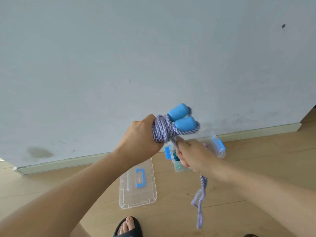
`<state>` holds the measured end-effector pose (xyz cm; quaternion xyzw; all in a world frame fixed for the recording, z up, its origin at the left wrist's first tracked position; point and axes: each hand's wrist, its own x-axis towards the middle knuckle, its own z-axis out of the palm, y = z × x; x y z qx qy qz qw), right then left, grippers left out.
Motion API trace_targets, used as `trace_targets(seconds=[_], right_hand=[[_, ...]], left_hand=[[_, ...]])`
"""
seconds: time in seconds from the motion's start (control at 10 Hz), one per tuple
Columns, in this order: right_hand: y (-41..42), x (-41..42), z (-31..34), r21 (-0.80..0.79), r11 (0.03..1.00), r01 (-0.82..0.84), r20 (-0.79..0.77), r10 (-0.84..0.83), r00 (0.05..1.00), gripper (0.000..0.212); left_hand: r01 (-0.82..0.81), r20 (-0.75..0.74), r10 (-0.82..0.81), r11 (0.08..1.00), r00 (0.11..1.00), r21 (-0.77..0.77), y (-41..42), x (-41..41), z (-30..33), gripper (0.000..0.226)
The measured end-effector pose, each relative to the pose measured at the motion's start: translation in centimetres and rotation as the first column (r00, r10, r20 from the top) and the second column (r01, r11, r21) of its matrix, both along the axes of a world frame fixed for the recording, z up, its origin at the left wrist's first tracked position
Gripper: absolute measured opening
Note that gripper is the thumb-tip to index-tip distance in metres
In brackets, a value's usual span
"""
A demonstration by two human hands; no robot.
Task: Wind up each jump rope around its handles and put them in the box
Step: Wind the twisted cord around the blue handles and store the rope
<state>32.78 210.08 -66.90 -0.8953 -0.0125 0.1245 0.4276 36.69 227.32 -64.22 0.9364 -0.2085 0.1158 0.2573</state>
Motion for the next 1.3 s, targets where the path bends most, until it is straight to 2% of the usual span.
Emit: trace_targets(seconds=[0.1,0.2,0.3,0.4,0.5,0.6,0.7,0.8,0.9,1.0,1.1,1.2,1.3], right_hand=[[0.9,-2.2,0.6,-0.181,0.977,-0.114,0.133,0.139,0.981,0.047],[1.4,-4.0,1.5,-0.329,0.942,-0.068,0.313,0.176,0.933,0.053],[1.7,-4.4,4.1,-0.420,0.904,-0.079,0.347,0.240,0.907,0.060],[0.3,-2.7,6.7,-0.451,0.893,-0.009,0.477,0.249,0.843,0.063],[-1.3,0.5,7.6,-0.445,0.893,0.065,0.569,0.226,0.791,0.064],[-2.6,3.2,6.2,-0.492,0.868,0.064,0.522,0.235,0.820,0.064],[-3.0,4.7,4.9,-0.383,0.923,-0.031,0.400,0.197,0.895,0.064],[-2.7,4.8,3.0,-0.108,0.992,-0.066,0.225,0.089,0.970,0.059],[-2.5,5.7,1.1,0.212,0.974,0.077,-0.430,0.023,0.902,0.027],[-2.0,4.1,-0.4,0.193,0.961,0.195,-0.003,-0.198,0.980,0.040],[-0.1,1.4,-1.4,0.003,1.000,0.017,0.086,-0.018,0.996,0.051],[-0.1,-0.9,0.2,-0.177,0.984,-0.029,0.123,0.051,0.991,0.050],[1.1,-3.8,1.9,-0.386,0.917,-0.097,0.177,0.177,0.968,0.049]], left_hand=[[-0.147,-0.118,0.160,0.983,0.980,0.110,1.4,1.7,-1.0,0.021],[-0.145,-0.182,0.197,0.954,0.963,0.263,1.6,1.8,-2.1,0.014],[-0.109,-0.153,0.188,0.903,0.970,0.416,1.4,1.4,-2.5,0.013],[-0.029,-0.088,0.093,0.833,0.992,0.553,1.6,1.1,-2.5,0.017],[0.075,-0.077,-0.035,0.794,0.996,0.603,0.9,0.2,-2.1,0.018],[0.181,-0.019,-0.210,0.788,0.978,0.589,-0.2,-1.3,-1.6,0.019],[0.272,0.095,-0.356,0.837,0.930,0.475,-0.5,-2.2,-1.5,0.024],[0.309,0.122,-0.361,0.898,0.925,0.314,-0.2,-2.2,-1.2,0.022],[0.263,0.074,-0.269,0.961,0.960,0.081,-0.5,-2.4,-0.5,0.021],[0.131,0.020,-0.130,0.986,0.991,-0.105,-0.9,-1.7,0.0,0.020],[-0.017,-0.063,0.011,0.996,0.998,-0.090,-0.2,-0.1,-0.5,0.017],[-0.100,-0.113,0.104,0.994,0.988,0.041,0.3,1.0,-1.6,0.021],[-0.155,-0.204,0.182,0.978,0.962,0.140,0.9,1.9,-2.4,0.014]])
